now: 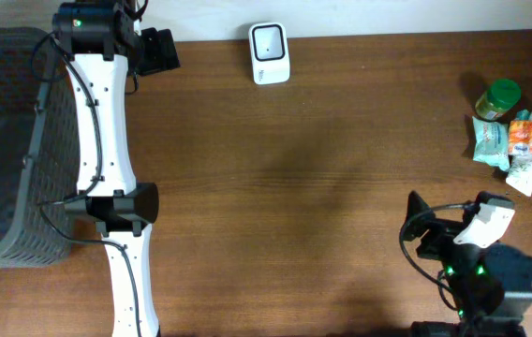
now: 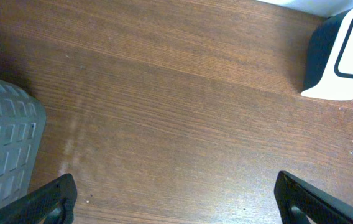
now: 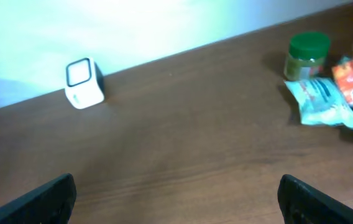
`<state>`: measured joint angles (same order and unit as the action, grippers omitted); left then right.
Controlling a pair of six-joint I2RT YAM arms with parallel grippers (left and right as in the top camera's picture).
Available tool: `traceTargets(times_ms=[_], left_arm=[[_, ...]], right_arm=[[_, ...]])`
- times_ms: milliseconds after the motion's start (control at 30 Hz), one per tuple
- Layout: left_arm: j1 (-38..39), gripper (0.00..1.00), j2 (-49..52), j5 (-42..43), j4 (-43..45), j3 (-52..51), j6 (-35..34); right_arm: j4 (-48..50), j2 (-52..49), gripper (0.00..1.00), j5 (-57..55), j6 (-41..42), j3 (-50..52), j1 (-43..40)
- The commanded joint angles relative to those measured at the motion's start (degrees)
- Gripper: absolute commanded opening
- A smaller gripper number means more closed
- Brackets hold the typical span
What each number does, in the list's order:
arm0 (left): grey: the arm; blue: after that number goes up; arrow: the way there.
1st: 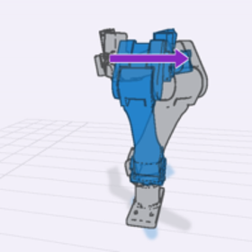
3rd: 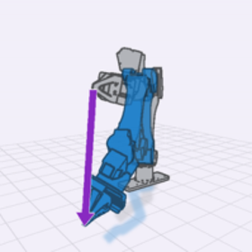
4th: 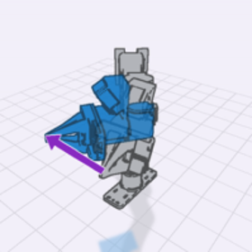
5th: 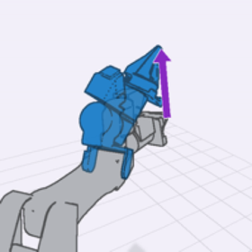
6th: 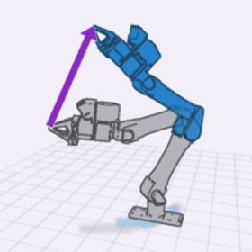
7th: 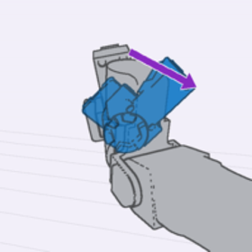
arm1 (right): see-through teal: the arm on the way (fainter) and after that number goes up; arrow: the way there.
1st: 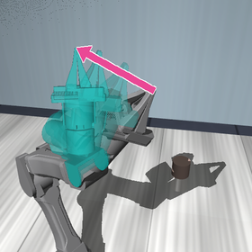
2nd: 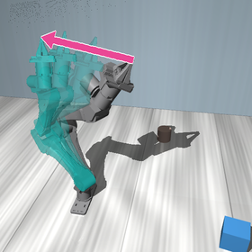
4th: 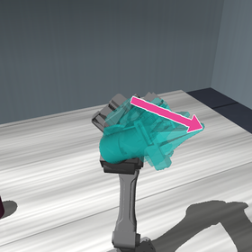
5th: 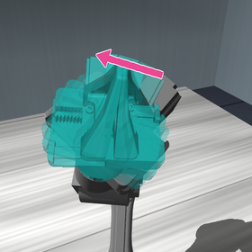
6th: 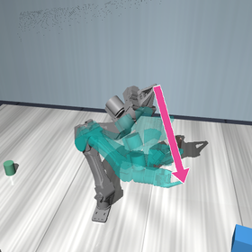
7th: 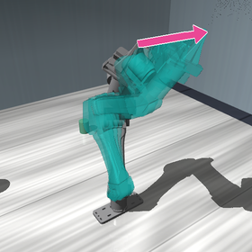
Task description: Scan the item barcode
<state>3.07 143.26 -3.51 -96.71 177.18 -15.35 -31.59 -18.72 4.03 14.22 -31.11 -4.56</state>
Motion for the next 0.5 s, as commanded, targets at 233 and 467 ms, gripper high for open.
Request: traceTargets(times_ms=[233,467], left_arm=[[-0.2,0.99,-0.35,-0.63,-0.02,-0.15,0.7],[-0.2,0.99,-0.35,-0.63,-0.02,-0.15,0.7]], right_arm=[[2.08,15.28,0.99,1.09,-8.48,6.19,6.4],[7.76,18.49,0.99,-1.09,-8.48,12.79,6.32]])
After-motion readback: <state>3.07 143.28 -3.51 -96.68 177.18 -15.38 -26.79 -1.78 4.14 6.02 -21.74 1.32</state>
